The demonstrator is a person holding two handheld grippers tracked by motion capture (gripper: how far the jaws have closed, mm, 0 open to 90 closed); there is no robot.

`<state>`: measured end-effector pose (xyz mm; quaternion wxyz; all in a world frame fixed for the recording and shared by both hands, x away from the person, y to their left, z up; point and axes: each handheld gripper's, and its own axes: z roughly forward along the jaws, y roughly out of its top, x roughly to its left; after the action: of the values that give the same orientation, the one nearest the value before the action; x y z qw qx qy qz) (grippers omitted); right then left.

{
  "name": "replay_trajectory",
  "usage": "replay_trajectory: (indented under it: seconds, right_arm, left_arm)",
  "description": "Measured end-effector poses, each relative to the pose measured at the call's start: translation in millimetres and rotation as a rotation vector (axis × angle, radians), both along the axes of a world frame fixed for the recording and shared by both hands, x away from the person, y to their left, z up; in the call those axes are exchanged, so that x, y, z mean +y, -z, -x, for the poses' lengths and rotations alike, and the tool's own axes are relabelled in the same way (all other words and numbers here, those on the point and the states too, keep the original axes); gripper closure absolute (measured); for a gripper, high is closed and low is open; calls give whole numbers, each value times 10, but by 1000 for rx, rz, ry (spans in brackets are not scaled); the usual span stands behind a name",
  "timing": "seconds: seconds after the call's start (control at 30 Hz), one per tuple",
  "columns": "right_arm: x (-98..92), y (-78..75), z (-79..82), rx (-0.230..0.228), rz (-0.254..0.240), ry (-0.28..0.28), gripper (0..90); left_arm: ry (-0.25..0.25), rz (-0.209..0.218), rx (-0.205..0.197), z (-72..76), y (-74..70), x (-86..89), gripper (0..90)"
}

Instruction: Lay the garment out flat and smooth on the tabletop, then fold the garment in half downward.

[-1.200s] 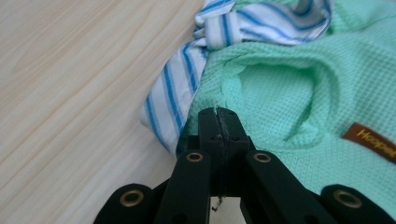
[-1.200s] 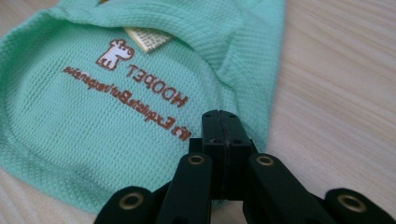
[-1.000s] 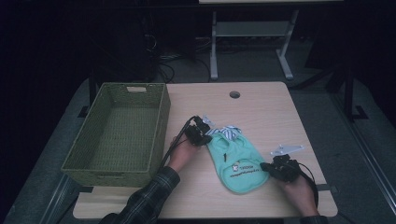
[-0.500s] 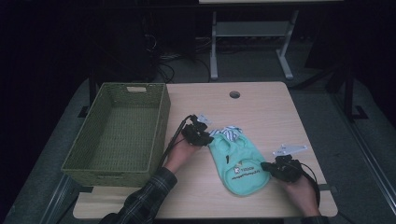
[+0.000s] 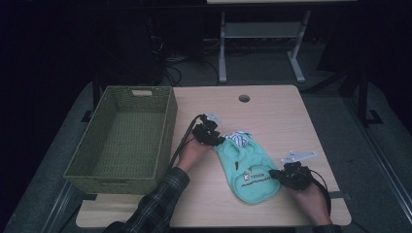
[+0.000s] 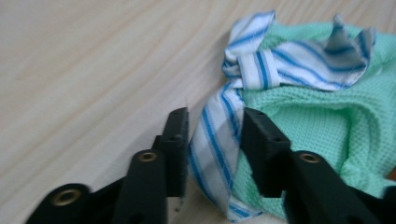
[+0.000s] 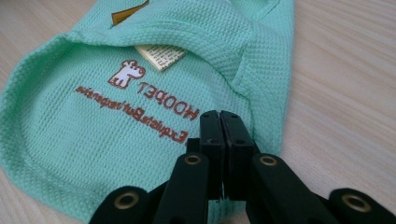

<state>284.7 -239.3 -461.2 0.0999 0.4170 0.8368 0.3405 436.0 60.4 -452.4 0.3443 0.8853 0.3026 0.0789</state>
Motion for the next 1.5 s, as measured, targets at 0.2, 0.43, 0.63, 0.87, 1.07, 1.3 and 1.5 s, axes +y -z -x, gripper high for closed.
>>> replay_trajectory:
  seconds: [0.2, 0.43, 0.63, 0.87, 1.07, 1.3, 1.5]
  right_arm:
    - [-12, -15, -2, -6, -6, -2, 879]
    - [-1, -60, -10, -21, -33, -1, 879]
    - [78, -137, -73, -46, -52, -34, 884]
    - [281, -209, -138, -61, -74, -83, 897]
    - [478, -202, -206, -63, -83, -134, 897]
    - [645, -84, -299, -29, -77, -179, 897]
    - [732, 52, -314, 3, -14, -208, 898]
  left_arm:
    - [18, -8, 8, 50, -3, 5, 832]
    - [26, -45, 27, 235, -41, 84, 844]
    - [28, -35, 44, 475, -65, 163, 843]
    - [41, -32, 54, 678, -74, 265, 839]
    - [43, -9, 69, 800, -41, 345, 778]
    - [14, 8, 68, 882, 14, 380, 551]
    - [16, 2, 78, 885, 69, 368, 461]
